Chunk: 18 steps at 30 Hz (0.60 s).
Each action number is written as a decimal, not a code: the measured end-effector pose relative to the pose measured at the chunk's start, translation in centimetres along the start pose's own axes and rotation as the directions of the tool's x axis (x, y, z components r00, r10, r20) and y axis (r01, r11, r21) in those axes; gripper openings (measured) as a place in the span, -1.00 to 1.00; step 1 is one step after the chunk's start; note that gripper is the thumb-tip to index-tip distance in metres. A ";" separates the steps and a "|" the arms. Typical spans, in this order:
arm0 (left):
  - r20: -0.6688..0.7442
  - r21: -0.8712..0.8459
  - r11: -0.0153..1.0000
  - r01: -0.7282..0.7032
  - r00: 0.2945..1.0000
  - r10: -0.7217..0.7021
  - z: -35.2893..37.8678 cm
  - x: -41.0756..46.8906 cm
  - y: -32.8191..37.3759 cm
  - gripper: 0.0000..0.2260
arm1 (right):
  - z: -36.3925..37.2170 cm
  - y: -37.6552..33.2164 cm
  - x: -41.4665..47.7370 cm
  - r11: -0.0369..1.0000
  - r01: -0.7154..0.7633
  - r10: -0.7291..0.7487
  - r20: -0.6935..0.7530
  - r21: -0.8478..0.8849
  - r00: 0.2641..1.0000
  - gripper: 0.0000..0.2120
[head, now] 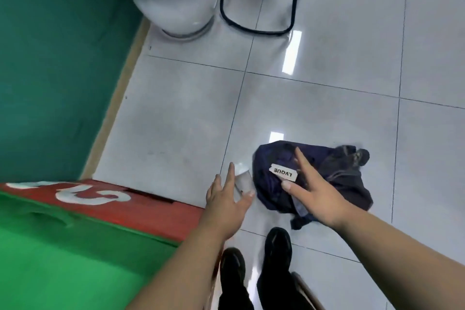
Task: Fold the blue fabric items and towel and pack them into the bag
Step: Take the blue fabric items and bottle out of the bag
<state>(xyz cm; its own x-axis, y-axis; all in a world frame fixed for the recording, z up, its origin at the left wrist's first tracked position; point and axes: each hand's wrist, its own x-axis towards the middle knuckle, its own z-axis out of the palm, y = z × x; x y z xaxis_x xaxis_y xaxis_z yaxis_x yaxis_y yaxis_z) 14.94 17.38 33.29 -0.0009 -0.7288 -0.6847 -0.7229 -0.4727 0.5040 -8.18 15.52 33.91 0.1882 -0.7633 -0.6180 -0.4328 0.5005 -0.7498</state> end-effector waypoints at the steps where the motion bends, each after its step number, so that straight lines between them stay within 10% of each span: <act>1: -0.005 -0.018 1.000 -0.016 1.000 0.016 1.5 1.4 -0.3 -0.27 | -0.1 1.6 0.8 1.000 0.000 0.000 0.001 0.010 1.000 0.00; 18: -0.012 0.010 0.979 0.205 0.979 -0.205 18.2 21.2 -13.5 -0.16 | 4.1 23.5 10.4 0.986 -0.151 0.154 -0.051 0.071 0.987 -0.03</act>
<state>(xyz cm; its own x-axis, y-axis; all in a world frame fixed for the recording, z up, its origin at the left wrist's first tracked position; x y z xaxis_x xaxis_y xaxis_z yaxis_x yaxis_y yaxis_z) 12.05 17.29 2.36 0.1556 -0.6221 -0.7673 -0.7144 -0.6073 0.3475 -12.79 21.04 8.90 0.0739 -0.6967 -0.7135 -0.3920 0.6376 -0.6632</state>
